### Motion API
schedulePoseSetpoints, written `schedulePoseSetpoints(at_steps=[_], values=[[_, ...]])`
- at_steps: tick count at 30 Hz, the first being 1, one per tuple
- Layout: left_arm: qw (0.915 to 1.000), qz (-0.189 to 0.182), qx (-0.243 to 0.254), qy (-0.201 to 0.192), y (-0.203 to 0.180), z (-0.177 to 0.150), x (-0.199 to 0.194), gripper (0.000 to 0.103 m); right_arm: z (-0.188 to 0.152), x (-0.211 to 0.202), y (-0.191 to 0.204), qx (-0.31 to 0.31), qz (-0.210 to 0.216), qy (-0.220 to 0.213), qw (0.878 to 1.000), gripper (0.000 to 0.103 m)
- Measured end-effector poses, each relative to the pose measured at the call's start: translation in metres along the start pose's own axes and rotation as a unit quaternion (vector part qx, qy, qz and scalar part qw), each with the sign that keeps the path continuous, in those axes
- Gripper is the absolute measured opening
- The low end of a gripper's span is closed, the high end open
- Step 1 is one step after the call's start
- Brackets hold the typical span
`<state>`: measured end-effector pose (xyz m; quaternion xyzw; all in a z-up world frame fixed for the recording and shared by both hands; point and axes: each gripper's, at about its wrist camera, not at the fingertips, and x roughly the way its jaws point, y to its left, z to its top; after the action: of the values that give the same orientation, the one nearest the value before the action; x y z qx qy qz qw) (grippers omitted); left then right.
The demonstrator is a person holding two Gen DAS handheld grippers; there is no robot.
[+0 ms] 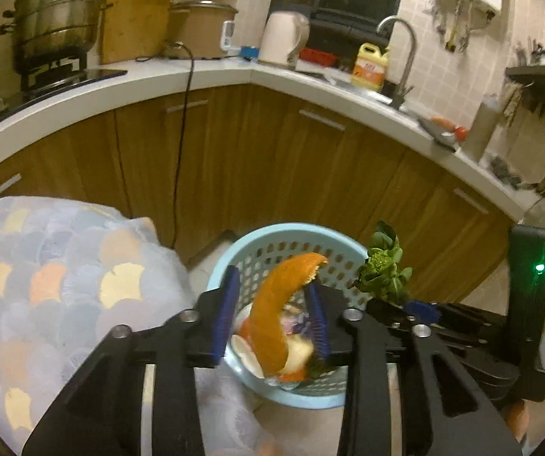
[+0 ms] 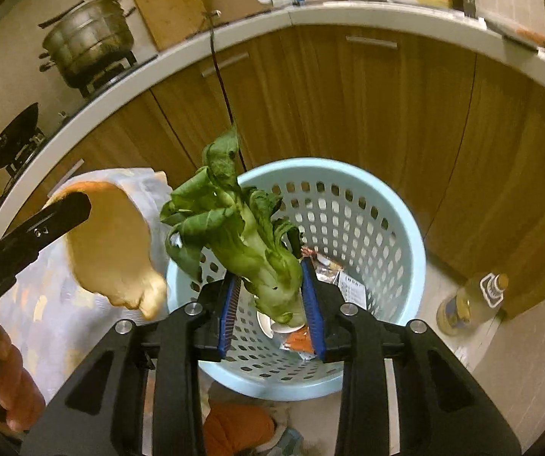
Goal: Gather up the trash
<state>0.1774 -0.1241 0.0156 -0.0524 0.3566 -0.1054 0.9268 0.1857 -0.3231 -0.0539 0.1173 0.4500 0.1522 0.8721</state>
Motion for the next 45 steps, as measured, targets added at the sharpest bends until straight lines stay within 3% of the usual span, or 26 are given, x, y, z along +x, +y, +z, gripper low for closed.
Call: schedulePoseSetpoints(at_steps=[1, 2, 9, 11, 19, 25, 29, 33, 35, 41, 45], values=[[1.0, 0.001, 0.001, 0.003, 0.001, -0.001, 0.003, 0.037, 0.0, 0.001, -0.002, 0.005, 0.002, -0.002, 1.0, 0.053], [1.0, 0.002, 0.001, 0.005, 0.003, -0.003, 0.005, 0.038, -0.001, 0.001, -0.005, 0.012, 0.009, -0.007, 1.0, 0.061], [0.9996, 0.0, -0.024, 0.016, 0.022, -0.011, 0.014, 0.039, 0.004, 0.0, -0.005, 0.013, 0.012, -0.016, 1.0, 0.061], [0.9996, -0.001, -0.026, 0.013, 0.023, -0.011, 0.013, 0.044, 0.005, -0.003, -0.001, 0.006, 0.012, -0.02, 1.0, 0.061], [0.9996, -0.011, -0.023, -0.013, 0.018, 0.001, 0.001, 0.045, 0.005, -0.018, 0.011, -0.007, 0.011, -0.036, 0.999, 0.061], [0.9999, -0.007, 0.0, -0.012, 0.01, 0.001, -0.003, 0.055, 0.005, -0.032, 0.01, -0.004, 0.013, -0.047, 0.999, 0.061], [0.9995, -0.01, -0.025, -0.019, 0.02, -0.013, -0.019, 0.068, 0.004, -0.045, 0.022, -0.017, 0.008, -0.057, 0.998, 0.061], [0.9984, 0.009, -0.029, -0.048, 0.026, -0.023, -0.046, 0.079, 0.001, -0.067, 0.045, -0.05, -0.012, -0.085, 0.995, 0.063], [0.9968, 0.031, -0.019, -0.071, 0.028, -0.031, -0.062, 0.084, -0.003, -0.078, 0.058, -0.061, -0.024, -0.104, 0.992, 0.071], [0.9852, 0.1, 0.013, -0.138, 0.032, -0.051, -0.092, 0.085, -0.017, -0.09, 0.083, -0.058, -0.057, -0.13, 0.988, 0.076], [0.9828, 0.115, 0.003, -0.144, 0.047, -0.059, -0.09, 0.085, -0.026, -0.091, 0.093, -0.061, -0.079, -0.147, 0.984, 0.077]])
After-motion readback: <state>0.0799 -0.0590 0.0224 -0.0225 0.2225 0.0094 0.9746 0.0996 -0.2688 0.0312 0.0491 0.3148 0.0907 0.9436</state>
